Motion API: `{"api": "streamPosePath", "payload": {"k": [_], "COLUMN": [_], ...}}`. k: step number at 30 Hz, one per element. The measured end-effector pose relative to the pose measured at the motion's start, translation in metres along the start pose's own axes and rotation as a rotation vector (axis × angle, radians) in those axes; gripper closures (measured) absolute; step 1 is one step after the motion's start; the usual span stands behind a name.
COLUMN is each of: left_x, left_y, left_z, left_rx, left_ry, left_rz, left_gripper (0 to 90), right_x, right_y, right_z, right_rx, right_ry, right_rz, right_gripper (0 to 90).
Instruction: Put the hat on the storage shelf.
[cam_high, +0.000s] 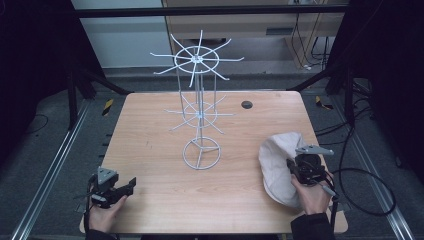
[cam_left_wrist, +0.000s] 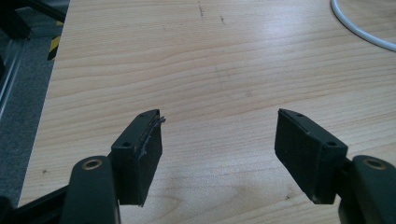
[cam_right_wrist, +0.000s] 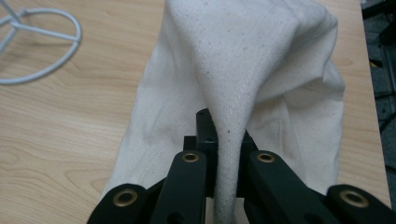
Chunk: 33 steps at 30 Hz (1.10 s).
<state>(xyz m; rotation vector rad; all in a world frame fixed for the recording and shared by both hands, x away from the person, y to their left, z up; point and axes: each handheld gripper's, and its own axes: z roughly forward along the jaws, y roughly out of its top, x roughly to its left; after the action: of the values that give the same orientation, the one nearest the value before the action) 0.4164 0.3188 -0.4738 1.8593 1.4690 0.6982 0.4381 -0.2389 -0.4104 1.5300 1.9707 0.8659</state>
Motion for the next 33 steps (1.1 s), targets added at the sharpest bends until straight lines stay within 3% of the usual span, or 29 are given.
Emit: {"api": "streamPosePath", "payload": {"k": [10, 19, 20, 25, 33], "left_x": [0.000, 0.000, 0.000, 0.000, -0.001], "left_y": [0.000, 0.000, 0.000, 0.000, 0.000], "left_z": [0.000, 0.000, 0.000, 0.000, 0.001], "left_rx": [0.000, -0.002, -0.003, -0.003, -0.004], "left_ry": [-0.001, -0.002, -0.002, -0.003, -0.002], "left_rz": [0.002, 0.001, 0.000, 0.001, 0.003], "left_gripper": [32.0, 32.0, 32.0, 32.0, 32.0], "right_x": [0.000, 0.004, 0.005, 0.007, 0.014], "right_y": [0.004, 0.008, 0.009, 0.011, 0.018], "right_z": [-0.017, -0.033, -0.038, -0.051, -0.065], "right_rx": [-0.129, -0.251, -0.288, -0.373, -0.451], "right_ry": [0.034, 0.054, 0.064, 0.084, 0.117], "right_rz": [0.012, -0.024, -0.032, -0.032, -0.052], "right_gripper": [88.0, 88.0, 88.0, 88.0, 88.0]}}
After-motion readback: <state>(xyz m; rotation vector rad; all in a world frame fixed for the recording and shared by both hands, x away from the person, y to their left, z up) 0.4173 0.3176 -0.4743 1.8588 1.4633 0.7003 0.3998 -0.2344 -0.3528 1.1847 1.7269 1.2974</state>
